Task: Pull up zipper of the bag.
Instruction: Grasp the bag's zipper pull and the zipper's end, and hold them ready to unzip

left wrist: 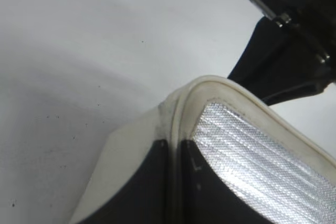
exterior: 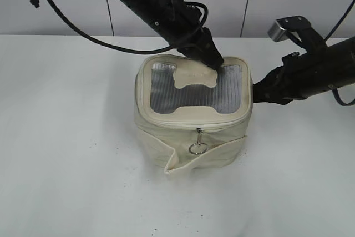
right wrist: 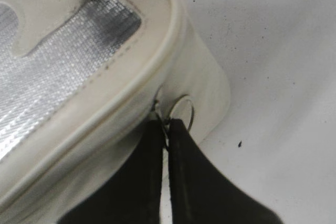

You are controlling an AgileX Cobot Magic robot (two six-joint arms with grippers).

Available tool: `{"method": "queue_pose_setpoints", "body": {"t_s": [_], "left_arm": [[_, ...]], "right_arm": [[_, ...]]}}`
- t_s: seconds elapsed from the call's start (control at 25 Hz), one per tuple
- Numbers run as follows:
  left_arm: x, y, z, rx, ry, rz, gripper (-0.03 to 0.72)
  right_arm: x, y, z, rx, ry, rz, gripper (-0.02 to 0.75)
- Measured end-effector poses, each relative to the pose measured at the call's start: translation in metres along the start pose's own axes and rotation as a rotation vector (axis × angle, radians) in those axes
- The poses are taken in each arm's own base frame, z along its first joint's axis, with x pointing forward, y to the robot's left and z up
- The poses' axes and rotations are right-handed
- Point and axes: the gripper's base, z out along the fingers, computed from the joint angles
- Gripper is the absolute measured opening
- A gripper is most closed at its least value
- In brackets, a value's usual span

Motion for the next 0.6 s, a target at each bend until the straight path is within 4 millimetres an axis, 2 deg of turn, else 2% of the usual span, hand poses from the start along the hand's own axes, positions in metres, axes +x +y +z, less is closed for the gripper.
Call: {"method": "queue_pose_setpoints", "body": {"t_s": [0.28, 0.6], "left_arm": [[0.000, 0.000, 0.000, -0.004, -0.004, -0.029, 0.039], [0.000, 0.000, 0.000, -0.004, -0.004, -0.030, 0.039]], "right_arm": [[-0.001, 0.012, -0.022, -0.007, 0.075, 0.036, -0.011], [0.000, 0.016, -0.027, -0.033, 0.109, 0.042, -0.012]]}}
